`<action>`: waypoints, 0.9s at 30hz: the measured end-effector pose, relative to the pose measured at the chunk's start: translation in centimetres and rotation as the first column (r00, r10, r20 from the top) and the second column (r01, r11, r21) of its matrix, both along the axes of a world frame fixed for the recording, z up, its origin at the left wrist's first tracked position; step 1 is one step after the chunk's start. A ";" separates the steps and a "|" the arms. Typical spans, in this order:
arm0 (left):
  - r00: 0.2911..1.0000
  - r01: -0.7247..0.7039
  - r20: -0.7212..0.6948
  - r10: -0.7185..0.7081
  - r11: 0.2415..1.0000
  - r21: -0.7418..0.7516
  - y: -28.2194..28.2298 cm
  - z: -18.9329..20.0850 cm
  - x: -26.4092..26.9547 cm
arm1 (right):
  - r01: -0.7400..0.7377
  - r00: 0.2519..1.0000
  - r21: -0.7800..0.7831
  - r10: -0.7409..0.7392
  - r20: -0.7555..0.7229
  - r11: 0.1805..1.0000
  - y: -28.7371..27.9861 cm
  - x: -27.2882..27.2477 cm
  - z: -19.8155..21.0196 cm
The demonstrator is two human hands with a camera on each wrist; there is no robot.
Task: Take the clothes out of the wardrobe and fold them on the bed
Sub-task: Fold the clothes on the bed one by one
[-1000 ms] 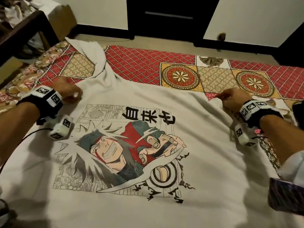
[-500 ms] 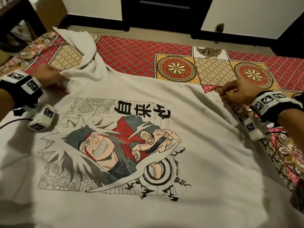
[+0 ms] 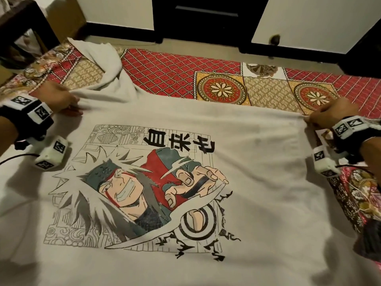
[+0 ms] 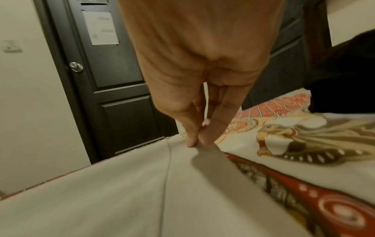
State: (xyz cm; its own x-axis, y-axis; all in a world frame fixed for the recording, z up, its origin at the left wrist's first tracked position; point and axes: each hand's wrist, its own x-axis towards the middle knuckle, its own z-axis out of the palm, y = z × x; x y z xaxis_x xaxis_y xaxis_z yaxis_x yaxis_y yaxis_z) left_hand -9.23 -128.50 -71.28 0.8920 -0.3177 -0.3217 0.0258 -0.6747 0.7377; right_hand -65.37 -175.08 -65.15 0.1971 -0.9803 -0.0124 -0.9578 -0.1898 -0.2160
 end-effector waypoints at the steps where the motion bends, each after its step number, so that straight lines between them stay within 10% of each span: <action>1: 0.999 0.020 0.035 -0.021 1.000 0.023 -0.2 0.0 -0.4 | 0.009 1.000 -0.017 -0.008 0.023 1.000 0.5 0.2 -0.5; 7: 0.939 0.111 0.287 -0.189 0.958 0.266 -1.2 1.9 -4.4 | -0.085 0.995 -0.015 0.086 0.051 0.996 3.5 2.0 -2.3; 12: 0.684 0.475 0.260 -0.682 0.687 0.550 -2.9 2.9 -8.3 | -0.518 0.829 0.036 0.511 -0.228 0.855 5.9 1.8 -2.5; 17: 0.797 0.360 0.147 -0.586 0.657 0.662 -2.8 4.0 -7.4 | -0.447 0.829 0.098 0.453 -0.327 0.889 5.9 1.6 -2.0; 23: 0.390 0.526 0.382 -0.838 0.544 0.654 -7.2 5.0 -12.9 | -0.454 0.859 -0.119 0.398 -0.323 0.883 6.8 2.2 -0.4; 27: 0.322 0.597 0.341 -0.883 0.469 0.651 -11.5 3.7 -15.0 | -0.430 0.899 -0.180 0.401 -0.178 0.885 7.1 0.9 0.6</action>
State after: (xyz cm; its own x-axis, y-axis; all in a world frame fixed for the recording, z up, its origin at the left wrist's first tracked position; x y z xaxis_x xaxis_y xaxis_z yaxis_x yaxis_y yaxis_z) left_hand -24.18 -139.95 -67.63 0.3336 -0.9349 -0.1210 -0.9366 -0.3433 0.0703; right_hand -64.50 -167.97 -64.58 0.5978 -0.7912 0.1292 -0.7976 -0.6032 -0.0041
